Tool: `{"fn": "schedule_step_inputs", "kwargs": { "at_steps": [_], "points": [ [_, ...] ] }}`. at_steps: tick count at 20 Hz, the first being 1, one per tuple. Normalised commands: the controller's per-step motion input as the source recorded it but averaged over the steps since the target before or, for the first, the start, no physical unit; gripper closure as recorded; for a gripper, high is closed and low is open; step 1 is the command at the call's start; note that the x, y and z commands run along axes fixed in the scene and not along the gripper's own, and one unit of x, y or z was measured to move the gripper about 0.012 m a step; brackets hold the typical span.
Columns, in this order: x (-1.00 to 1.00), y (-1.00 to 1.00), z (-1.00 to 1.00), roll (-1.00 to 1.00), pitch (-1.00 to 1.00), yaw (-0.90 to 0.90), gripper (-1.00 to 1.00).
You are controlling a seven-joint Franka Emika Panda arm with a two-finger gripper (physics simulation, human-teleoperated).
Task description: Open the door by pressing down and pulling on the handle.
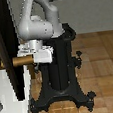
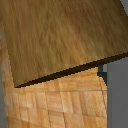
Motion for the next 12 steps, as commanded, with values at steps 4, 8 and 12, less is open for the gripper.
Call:
{"fn": "schedule_step_inputs", "kwargs": {
  "at_steps": [4, 8, 12],
  "points": [
    [0.0, 1.0, 0.0, 0.0, 0.0, 0.0, 1.0],
    [0.0, 1.0, 0.0, 0.0, 0.0, 0.0, 1.0],
    [0.0, 0.5, 0.0, 0.0, 0.0, 0.0, 1.0]
  ]
}}
